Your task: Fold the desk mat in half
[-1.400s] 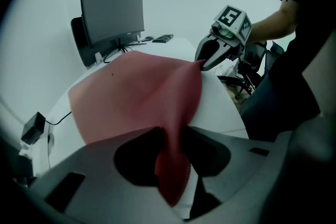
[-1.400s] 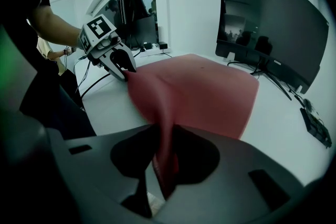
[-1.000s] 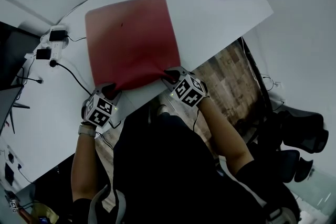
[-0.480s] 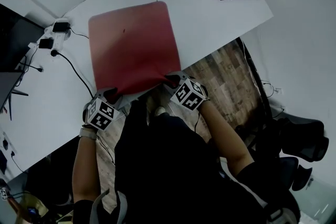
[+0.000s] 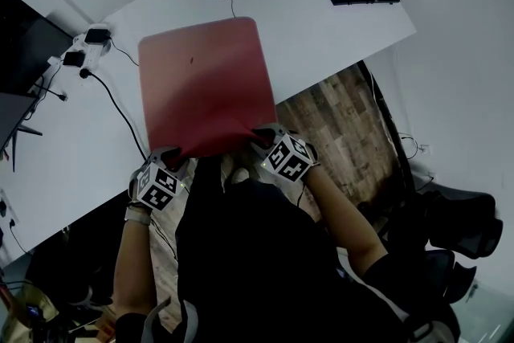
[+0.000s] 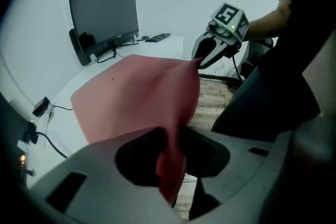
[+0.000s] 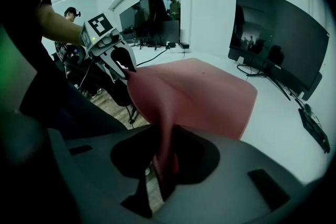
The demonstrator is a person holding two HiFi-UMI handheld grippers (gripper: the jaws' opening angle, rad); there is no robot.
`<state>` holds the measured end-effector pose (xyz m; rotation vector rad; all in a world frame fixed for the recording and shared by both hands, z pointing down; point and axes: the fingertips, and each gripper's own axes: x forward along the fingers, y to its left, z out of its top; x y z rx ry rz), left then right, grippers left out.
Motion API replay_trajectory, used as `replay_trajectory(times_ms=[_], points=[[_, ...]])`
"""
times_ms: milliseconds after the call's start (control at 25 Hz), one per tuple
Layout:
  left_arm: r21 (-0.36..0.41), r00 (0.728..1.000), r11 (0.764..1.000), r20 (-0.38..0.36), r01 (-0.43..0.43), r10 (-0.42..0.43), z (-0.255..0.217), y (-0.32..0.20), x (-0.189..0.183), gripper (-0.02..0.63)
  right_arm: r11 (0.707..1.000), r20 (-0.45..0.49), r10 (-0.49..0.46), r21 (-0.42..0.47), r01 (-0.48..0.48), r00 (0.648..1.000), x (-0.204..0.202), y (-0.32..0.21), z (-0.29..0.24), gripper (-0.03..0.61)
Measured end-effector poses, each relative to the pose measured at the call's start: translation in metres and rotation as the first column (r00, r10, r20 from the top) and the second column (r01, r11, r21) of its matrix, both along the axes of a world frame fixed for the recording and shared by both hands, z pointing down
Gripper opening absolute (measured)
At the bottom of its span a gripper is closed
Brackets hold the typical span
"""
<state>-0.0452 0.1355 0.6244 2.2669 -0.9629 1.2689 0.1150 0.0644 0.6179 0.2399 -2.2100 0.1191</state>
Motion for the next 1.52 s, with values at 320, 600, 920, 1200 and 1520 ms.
replay_trajectory(times_ms=[320, 600, 920, 1200, 1520], points=[[0.000, 1.000, 1.000, 0.006, 0.012, -0.012, -0.002, 0.014, 0.011, 0.126, 1.000, -0.003, -0.017, -0.011, 0.017, 1.000, 0.011, 0.012, 0.000, 0.095], [0.006, 1.000, 1.000, 0.001, -0.009, 0.009, -0.018, 0.003, 0.008, 0.118, 0.999, -0.006, -0.033, -0.016, 0.033, 0.999, 0.008, 0.000, -0.012, 0.096], [0.002, 0.999, 0.999, -0.019, -0.046, 0.046, -0.027, -0.027, -0.011, 0.100, 1.000, 0.011, -0.018, -0.008, 0.018, 1.000, -0.013, -0.029, -0.028, 0.086], [0.013, 0.997, 0.998, -0.033, -0.064, 0.064, -0.035, -0.062, -0.026, 0.089, 1.000, 0.005, -0.015, -0.004, 0.015, 1.000, -0.028, -0.059, -0.037, 0.079], [0.018, 0.994, 0.996, -0.075, -0.084, 0.085, -0.036, -0.100, -0.042, 0.083, 1.000, -0.027, -0.016, 0.002, 0.016, 1.000, -0.046, -0.095, -0.040, 0.074]])
